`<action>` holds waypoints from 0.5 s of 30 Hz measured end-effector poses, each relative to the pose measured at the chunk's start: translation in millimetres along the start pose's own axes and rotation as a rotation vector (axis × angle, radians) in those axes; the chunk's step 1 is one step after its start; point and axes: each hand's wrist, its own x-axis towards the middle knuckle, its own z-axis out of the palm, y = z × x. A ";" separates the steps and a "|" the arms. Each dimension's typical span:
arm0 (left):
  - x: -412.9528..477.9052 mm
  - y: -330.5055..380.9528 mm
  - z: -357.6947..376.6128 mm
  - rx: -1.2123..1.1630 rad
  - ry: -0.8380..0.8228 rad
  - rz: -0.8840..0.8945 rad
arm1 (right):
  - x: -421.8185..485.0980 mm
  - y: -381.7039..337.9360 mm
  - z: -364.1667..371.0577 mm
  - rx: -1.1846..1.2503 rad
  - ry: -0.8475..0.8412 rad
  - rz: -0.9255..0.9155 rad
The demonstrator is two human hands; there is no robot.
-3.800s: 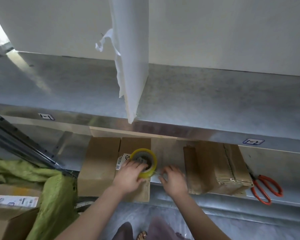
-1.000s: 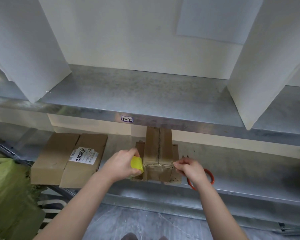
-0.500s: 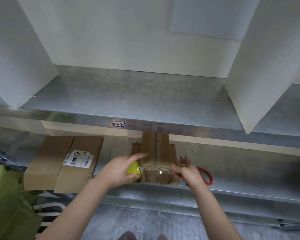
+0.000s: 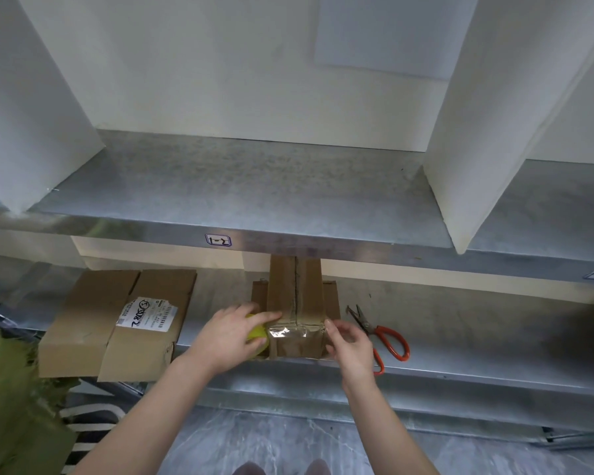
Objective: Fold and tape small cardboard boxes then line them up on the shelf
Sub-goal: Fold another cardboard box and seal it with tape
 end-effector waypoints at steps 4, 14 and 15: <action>0.0 2.2 -1.5 0.000 -0.022 -0.023 | -9.2 -1.8 -0.7 -0.365 0.049 -0.359; -5.8 5.0 -10.2 -0.145 -0.074 -0.010 | -8.9 -1.8 -2.1 -0.560 -0.165 -0.474; -7.4 3.6 -10.6 -0.188 -0.067 -0.018 | -6.4 -4.1 -0.3 -0.615 -0.156 -0.487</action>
